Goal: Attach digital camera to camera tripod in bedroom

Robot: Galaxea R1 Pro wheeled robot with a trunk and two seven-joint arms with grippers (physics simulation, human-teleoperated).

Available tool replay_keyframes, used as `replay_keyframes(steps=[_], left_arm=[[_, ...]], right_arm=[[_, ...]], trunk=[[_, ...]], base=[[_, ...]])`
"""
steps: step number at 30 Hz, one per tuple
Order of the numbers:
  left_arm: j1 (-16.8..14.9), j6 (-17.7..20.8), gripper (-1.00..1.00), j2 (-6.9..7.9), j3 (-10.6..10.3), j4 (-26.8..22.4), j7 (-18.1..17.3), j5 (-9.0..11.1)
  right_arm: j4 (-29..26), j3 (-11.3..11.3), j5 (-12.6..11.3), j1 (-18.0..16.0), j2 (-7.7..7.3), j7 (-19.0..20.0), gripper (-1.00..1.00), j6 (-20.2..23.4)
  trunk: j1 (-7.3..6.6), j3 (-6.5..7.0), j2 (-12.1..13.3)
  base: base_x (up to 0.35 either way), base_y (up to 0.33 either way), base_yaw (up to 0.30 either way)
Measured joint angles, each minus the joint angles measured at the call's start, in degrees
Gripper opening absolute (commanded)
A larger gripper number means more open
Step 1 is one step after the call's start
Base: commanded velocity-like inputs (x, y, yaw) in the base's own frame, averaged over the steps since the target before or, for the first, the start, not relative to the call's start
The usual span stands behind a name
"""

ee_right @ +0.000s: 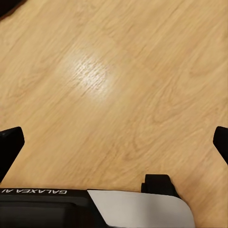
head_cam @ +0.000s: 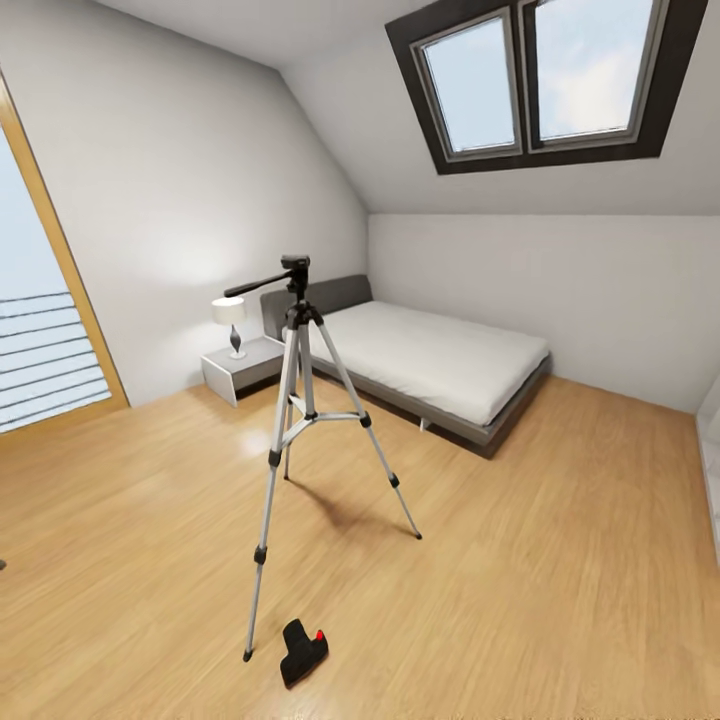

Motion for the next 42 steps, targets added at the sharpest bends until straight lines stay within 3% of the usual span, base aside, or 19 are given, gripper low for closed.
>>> replay_keyframes(steps=[20,32,42], left_arm=[[0.0,0.0,1.0,-0.01,0.0,0.0,0.0,0.0],[0.0,0.0,1.0,0.0,0.0,0.0,0.0,0.0],[0.0,0.0,1.0,-0.08,-0.1,0.0,0.0,0.0]], right_arm=[[0.0,0.0,0.0,0.0,-0.43,0.0,1.0,-0.1],[0.0,0.0,0.0,0.0,-0.64,0.0,1.0,-0.1],[0.0,0.0,0.0,0.0,-0.84,0.0,1.0,-0.1]], trunk=[[0.0,-1.84,0.0],[0.0,-2.67,0.0],[0.0,-3.16,0.0]], base=[[0.023,-0.082,0.06],[0.001,-0.023,0.203],[0.0,-0.213,0.252]])
